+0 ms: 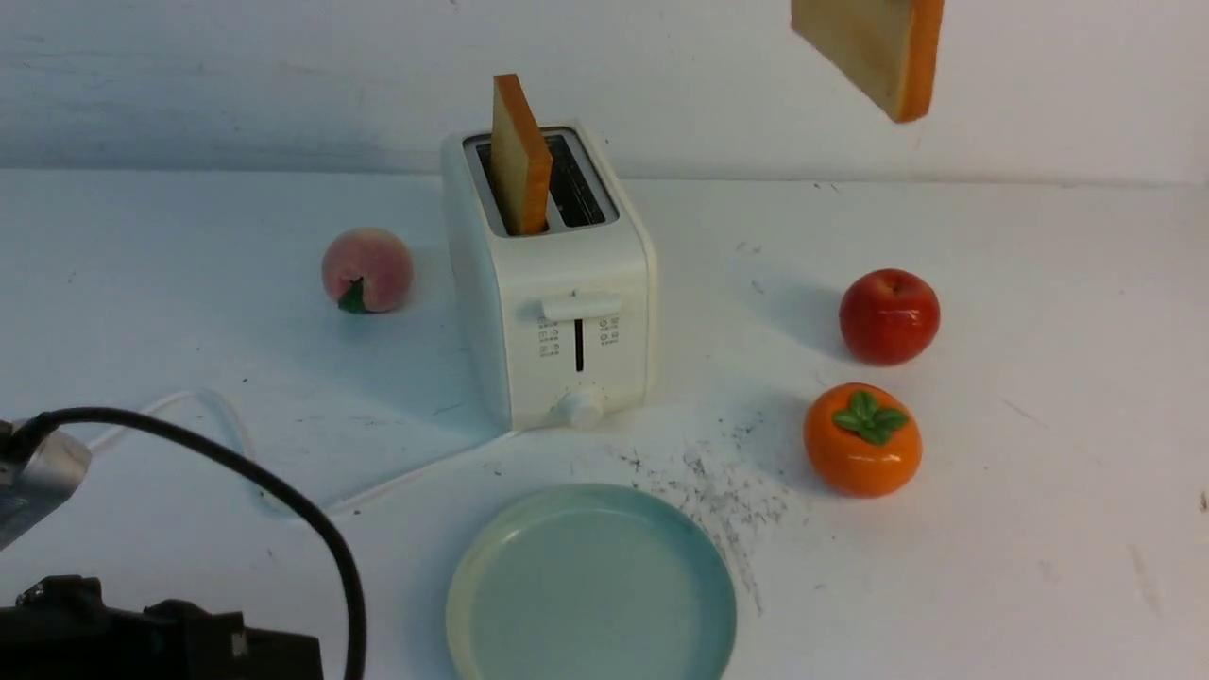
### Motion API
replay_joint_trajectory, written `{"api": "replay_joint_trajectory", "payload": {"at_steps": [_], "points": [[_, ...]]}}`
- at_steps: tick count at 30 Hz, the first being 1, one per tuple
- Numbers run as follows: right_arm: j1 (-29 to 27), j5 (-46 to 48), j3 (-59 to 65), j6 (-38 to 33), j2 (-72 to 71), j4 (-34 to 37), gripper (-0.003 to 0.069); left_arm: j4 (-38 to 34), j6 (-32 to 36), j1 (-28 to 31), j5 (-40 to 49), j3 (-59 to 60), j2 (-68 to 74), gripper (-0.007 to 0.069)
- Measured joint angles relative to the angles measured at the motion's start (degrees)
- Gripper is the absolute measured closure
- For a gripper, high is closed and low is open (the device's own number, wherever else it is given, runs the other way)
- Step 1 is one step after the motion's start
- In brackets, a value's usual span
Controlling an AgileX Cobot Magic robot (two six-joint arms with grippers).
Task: Take toasted bread from bread machine on white table place on plate.
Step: 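Place the held slice of bread on top of the slice on the plate with the right gripper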
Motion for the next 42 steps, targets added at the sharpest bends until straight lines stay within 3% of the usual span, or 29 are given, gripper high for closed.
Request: {"api": "replay_joint_trajectory", "payload": {"at_steps": [2,7,11,15,23,42], "points": [[-0.1,-0.1,4.4,-0.1,-1.6,3.8,0.0543,0.5,0.0,0.0,0.0,0.0,0.0,0.0624],[-0.1,-0.3,23.5,-5.6,-5.0,22.0,0.0543,1.3,0.0,0.0,1.0,0.0,0.0,0.0622],[-0.1,-3.2,40.1,-20.0,-4.3,40.6,0.0543,1.6,0.0,0.0,1.3,0.0,0.0,0.062],[-0.1,-8.9,47.5,-31.0,-2.4,50.5,0.0543,1.7,0.0,0.0,1.3,0.0,0.0,0.0615],[-0.1,-11.6,49.1,-36.0,1.5,57.6,0.0543,1.7,0.0,0.0,1.3,0.0,0.0,0.0607],[-0.1,-16.4,49.2,-39.3,4.0,58.1,0.0543,4.3,-0.1,0.0,2.6,0.0,0.0,0.0591]]}}
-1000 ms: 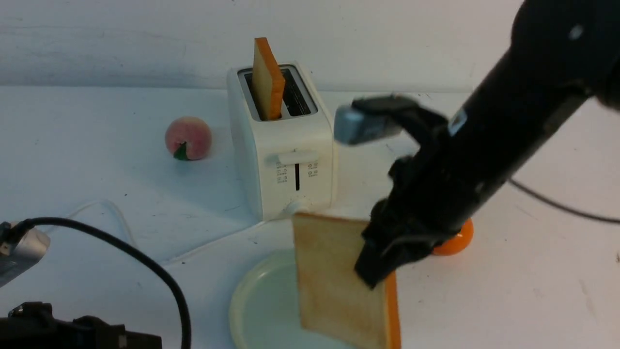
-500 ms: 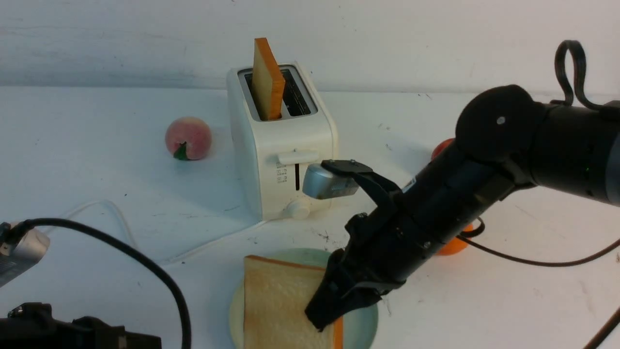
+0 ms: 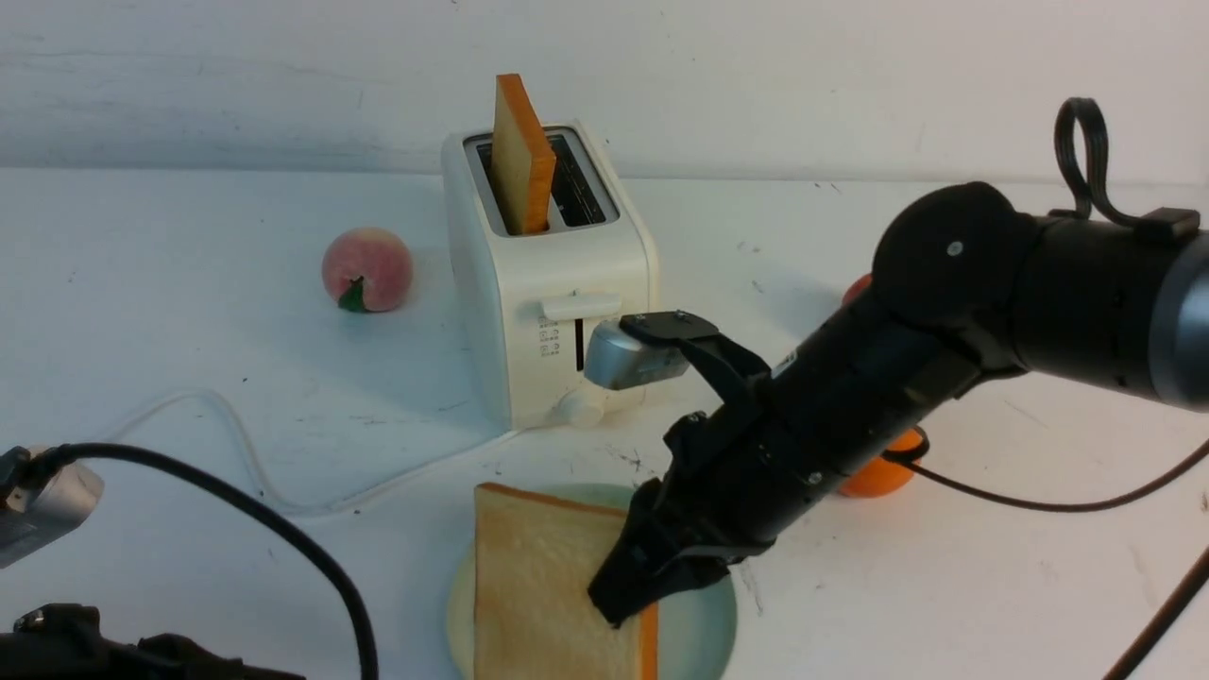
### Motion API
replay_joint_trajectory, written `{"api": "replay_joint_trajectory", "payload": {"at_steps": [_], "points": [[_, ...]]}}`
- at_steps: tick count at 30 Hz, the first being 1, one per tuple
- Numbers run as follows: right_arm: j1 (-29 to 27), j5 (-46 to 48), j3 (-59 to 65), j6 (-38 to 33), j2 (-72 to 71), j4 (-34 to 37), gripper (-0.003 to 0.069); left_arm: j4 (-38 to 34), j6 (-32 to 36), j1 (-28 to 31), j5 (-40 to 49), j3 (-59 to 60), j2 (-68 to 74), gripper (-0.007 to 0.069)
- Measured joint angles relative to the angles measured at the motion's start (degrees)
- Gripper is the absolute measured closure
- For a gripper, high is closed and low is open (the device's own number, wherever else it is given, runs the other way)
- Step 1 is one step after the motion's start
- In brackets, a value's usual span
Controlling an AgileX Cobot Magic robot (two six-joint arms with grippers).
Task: Take toasted bread from bread machine on white table place on plate.
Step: 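Place the held slice of bread on top of the slice on the plate with the right gripper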
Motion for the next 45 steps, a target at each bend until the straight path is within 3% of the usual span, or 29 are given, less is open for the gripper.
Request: {"api": "replay_joint_trajectory", "payload": {"at_steps": [7,11,18,25,28,35,45], "points": [[0.0,-0.2,0.0,-0.2,1.9,0.0,0.0504,0.0,-0.1,0.0,0.1,0.0,0.0,0.0585],[0.0,-0.2,0.0,-0.2,2.6,0.0,0.044,-0.1,-0.1,0.0,0.2,0.0,0.0,0.0581],[0.0,-2.9,0.1,-0.2,2.9,0.0,0.0251,-0.1,-0.1,0.0,1.4,0.0,0.0,0.057],[0.0,-6.8,0.1,-0.2,2.9,-0.7,0.0153,-0.1,-0.1,0.0,1.5,0.0,0.0,0.0568],[0.0,-10.9,0.1,-0.2,2.9,-5.0,0.0105,-0.2,-0.1,0.0,1.6,0.0,0.0,0.0568],[-0.8,-18.6,0.1,2.2,2.9,-15.3,0.0074,-0.2,-0.1,0.0,1.6,0.0,0.0,0.0567],[-4.3,-16.4,0.1,5.8,0.8,-16.7,0.0092,-0.5,-0.1,0.0,1.1,0.0,0.0,0.0552]]}}
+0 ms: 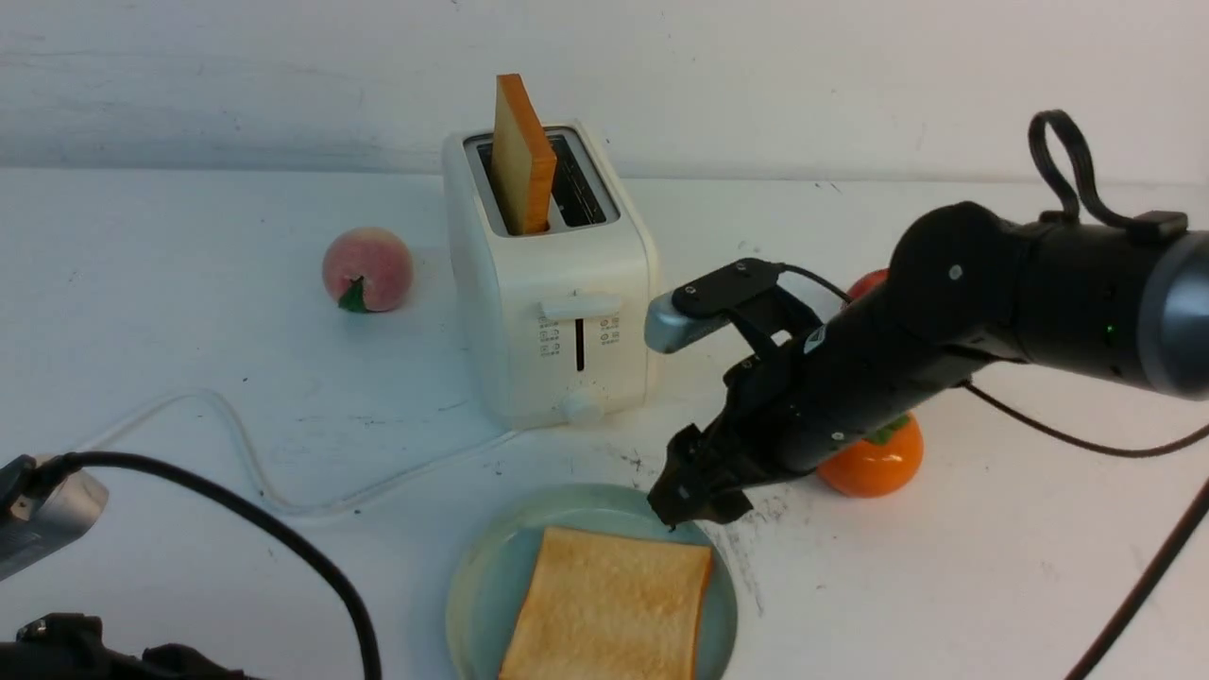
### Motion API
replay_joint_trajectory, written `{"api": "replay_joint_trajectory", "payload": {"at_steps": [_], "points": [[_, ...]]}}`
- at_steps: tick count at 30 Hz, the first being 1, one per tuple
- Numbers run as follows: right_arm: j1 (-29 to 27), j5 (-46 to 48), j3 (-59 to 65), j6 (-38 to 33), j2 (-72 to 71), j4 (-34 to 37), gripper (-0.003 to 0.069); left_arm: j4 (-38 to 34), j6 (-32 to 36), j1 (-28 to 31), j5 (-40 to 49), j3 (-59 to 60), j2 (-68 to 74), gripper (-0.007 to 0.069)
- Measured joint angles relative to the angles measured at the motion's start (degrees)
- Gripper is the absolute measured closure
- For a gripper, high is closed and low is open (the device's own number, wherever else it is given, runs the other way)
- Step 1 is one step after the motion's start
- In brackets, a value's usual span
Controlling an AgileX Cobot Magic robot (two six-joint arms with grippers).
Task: Take toasted bread from bread machine on white table place on plate.
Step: 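Place the held slice of bread on top of the slice on the plate with the right gripper, then reach for a toast slice standing in the toaster with the left gripper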
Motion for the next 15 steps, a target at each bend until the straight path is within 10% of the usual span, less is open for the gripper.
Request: {"api": "replay_joint_trajectory", "payload": {"at_steps": [4,10,15], "points": [[-1.5,3.9,0.0,2.2,-3.7,-0.3,0.016,-1.3,0.0,0.0,-1.7,0.0,0.0,0.055],[-6.8,17.4,-1.2,3.2,-16.0,-3.1,0.0523,-6.7,0.0,0.0,-9.8,0.0,0.1,0.0547],[-12.4,28.2,-1.4,8.2,-25.8,-4.8,0.0675,-14.5,0.3,0.0,-11.3,-0.7,2.2,0.0545]]}}
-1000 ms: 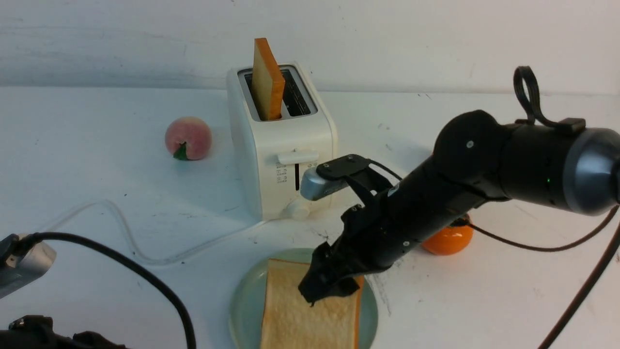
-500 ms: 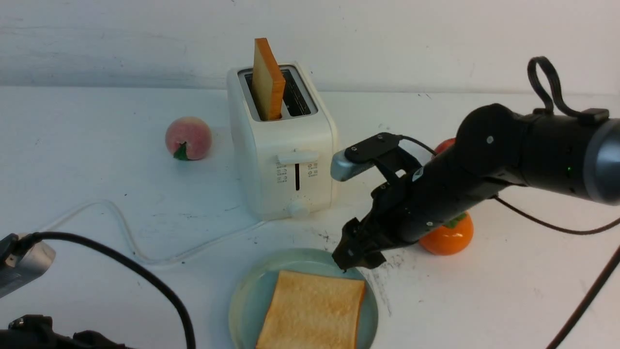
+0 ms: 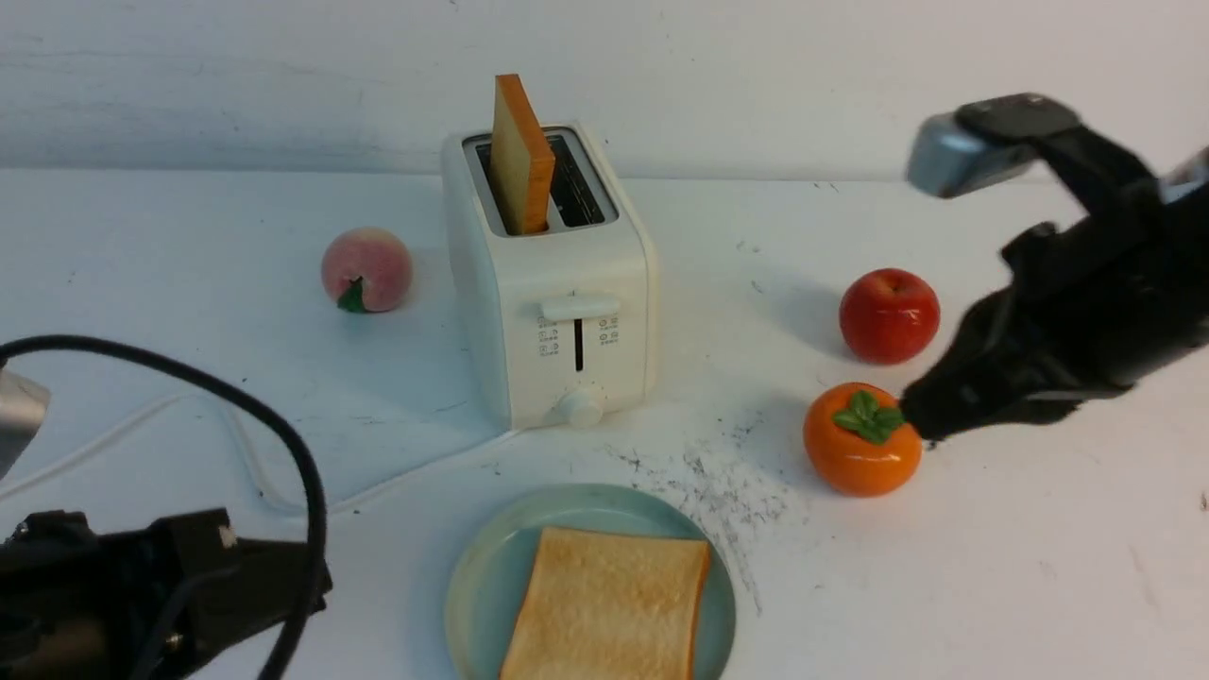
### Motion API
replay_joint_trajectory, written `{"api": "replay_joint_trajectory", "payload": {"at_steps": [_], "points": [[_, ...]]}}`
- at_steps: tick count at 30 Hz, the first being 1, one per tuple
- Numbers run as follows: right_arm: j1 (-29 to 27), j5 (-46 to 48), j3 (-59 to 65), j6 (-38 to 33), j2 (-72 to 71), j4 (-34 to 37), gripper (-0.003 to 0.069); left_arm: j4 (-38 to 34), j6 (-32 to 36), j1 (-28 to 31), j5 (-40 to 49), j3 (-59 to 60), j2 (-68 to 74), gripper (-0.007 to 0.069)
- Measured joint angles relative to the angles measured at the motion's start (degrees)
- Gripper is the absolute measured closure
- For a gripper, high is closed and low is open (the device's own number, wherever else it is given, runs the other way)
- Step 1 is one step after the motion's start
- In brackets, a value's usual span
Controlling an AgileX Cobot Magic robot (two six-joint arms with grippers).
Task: Take toasted bread from bread machine on white table place on plate.
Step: 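Reach for a toast slice standing in the toaster with the left gripper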
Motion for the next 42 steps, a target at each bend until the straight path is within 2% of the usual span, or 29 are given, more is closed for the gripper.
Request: {"api": "replay_joint_trajectory", "payload": {"at_steps": [2,3,6,8,12,15,17,21,22,24,30,33,35,37,40,41,42], "points": [[-1.3,1.2,0.2,1.7,-2.3,-0.4,0.0676,-2.1,0.8,0.0,0.7,-0.9,1.0,0.0545],[-2.8,2.2,1.2,3.4,-5.7,-0.9,0.0676,-5.8,3.2,0.0,2.6,-3.7,3.2,0.0543],[-4.0,2.5,3.3,4.4,-9.5,-1.2,0.0675,-8.8,7.9,0.0,6.7,-8.0,6.2,0.0543],[-4.5,2.9,7.0,4.6,-14.0,-1.7,0.0674,-10.4,13.0,0.0,14.5,-15.6,10.7,0.0543],[-4.5,3.5,11.1,3.2,-18.6,-3.3,0.0673,-10.3,13.5,0.0,18.7,-23.4,16.2,0.0544],[-4.5,2.4,15.0,2.7,-21.9,-7.7,0.0671,-6.7,10.9,-1.3,16.7,-29.1,21.7,0.0575],[-4.5,-0.5,17.9,3.7,-24.2,-11.7,0.0669,1.9,6.6,-4.8,14.0,-34.6,27.4,0.0632],[-4.5,-4.4,20.8,8.0,-26.4,-16.5,0.0668,18.7,-5.4,-11.7,13.6,-46.4,38.2,0.0638],[-4.5,-4.4,20.9,8.1,-26.4,-16.5,0.0667,19.4,-6.0,-12.0,13.6,-47.1,38.2,0.0638],[-4.6,-4.6,21.5,9.9,-26.7,-17.4,0.0667,29.1,-14.1,-14.8,13.9,-56.8,45.0,0.0638],[-4.6,-4.6,21.5,11.2,-26.7,-17.3,0.0661,47.8,-27.3,-18.5,17.1,-74.8,55.1,0.0638],[-4.6,-4.6,21.5,11.8,-26.7,-16.7,0.0659,53.4,-32.1,-19.5,18.2,-79.2,58.0,0.0638],[-4.6,-4.6,21.5,12.3,-26.7,-16.2,0.0658,59.0,-38.3,-20.5,18.8,-82.9,61.2,0.0638],[-4.6,-4.6,21.5,12.3,-26.7,-16.2,0.0657,61.4,-41.2,-21.0,18.8,-84.2,62.7,0.0631],[-4.6,-4.6,21.5,12.4,-26.7,-15.9,0.0655,69.1,-47.5,-21.5,18.0,-85.4,65.6,0.0544],[-4.6,-4.6,21.5,12.4,-26.7,-15.9,0.0655,69.8,-47.8,-21.5,17.9,-85.4,65.7,0.0538],[-4.6,-4.6,21.5,12.4,-26.7,-15.5,0.0655,72.1,-49.6,-21.5,17.3,-85.5,66.4,0.0491]]}}
